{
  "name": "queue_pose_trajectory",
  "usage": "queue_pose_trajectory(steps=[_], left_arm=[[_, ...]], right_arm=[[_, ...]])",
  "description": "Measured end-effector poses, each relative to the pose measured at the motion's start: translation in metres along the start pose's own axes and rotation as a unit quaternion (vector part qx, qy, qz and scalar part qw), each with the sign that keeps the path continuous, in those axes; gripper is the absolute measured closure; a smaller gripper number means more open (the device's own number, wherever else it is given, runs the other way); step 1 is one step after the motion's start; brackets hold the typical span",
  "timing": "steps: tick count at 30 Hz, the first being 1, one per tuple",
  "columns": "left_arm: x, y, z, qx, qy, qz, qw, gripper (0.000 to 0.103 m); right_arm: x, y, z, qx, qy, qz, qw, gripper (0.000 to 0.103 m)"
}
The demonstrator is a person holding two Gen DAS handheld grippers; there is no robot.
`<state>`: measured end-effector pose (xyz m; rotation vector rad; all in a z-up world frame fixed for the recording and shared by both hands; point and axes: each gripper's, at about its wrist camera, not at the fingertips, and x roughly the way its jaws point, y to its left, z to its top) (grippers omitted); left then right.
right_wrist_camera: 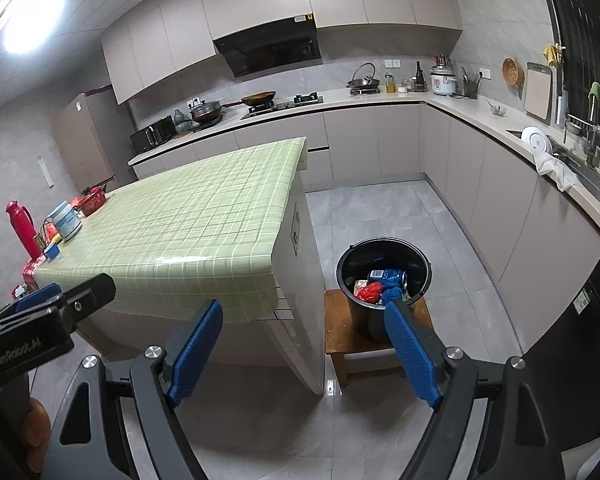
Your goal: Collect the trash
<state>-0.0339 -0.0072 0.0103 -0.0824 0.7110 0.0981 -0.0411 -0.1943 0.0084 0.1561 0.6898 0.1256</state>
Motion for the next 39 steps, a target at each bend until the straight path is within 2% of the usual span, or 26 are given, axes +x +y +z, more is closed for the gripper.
queue_pose_trajectory(steps=[4, 10, 22, 39], left_arm=[[-0.005, 0.0, 0.001, 0.022, -0.02, 0.039, 0.9988, 0.001], [-0.004, 0.0, -0.001, 0.035, -0.016, 0.041, 0.9984, 0.001], [0.002, -0.002, 0.003, 0.028, 0.014, 0.013, 0.9994, 0.001], [0.007, -0.005, 0.003, 0.024, 0.025, 0.001, 0.9994, 0.001]], right_arm=[[0.0, -0.001, 0.0, 0.0, 0.0, 0.001, 1.0, 0.018], [-0.002, 0.001, -0.002, -0.006, -0.001, -0.005, 1.0, 0.018], [-0.003, 0.0, -0.002, -0.004, 0.0, -0.016, 1.0, 0.018], [-0.002, -0.002, 0.0, 0.0, 0.003, -0.02, 1.0, 0.018]])
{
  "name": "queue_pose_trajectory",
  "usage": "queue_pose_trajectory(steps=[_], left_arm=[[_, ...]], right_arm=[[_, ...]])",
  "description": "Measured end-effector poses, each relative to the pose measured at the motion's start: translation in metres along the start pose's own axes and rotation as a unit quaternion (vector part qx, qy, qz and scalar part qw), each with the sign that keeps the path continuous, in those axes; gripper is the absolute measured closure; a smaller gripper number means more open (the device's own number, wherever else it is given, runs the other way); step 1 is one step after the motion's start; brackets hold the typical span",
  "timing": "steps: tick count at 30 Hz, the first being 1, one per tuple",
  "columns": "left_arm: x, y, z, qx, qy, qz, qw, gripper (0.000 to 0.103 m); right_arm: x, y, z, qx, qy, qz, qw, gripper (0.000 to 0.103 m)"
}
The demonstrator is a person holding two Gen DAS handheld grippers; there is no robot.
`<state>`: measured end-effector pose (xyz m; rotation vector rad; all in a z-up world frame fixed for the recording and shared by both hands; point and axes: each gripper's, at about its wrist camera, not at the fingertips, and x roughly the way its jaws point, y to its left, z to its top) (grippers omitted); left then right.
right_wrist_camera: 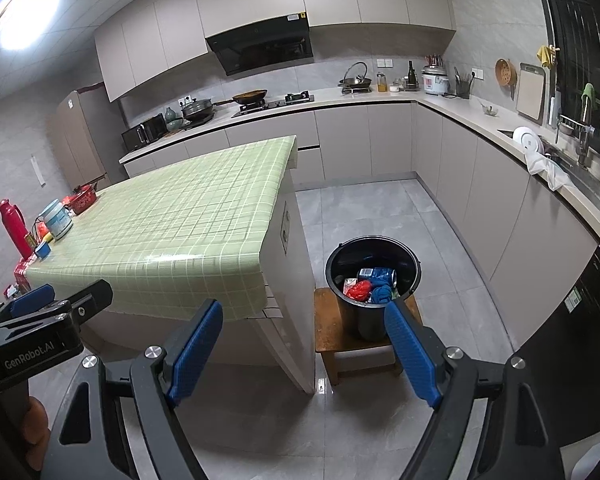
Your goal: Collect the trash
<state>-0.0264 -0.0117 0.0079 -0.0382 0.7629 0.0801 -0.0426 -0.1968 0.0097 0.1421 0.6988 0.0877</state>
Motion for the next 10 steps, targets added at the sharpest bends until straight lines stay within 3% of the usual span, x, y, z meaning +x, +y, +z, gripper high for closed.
queue_pose_trajectory(steps=[10], left_arm=[[0.0043, -0.0063, 0.0, 0.016, 0.004, -0.032, 0.9993, 0.001]], right_arm=[[0.0017, -0.0026, -0.0021, 0.007, 0.001, -0.007, 1.0, 0.018]])
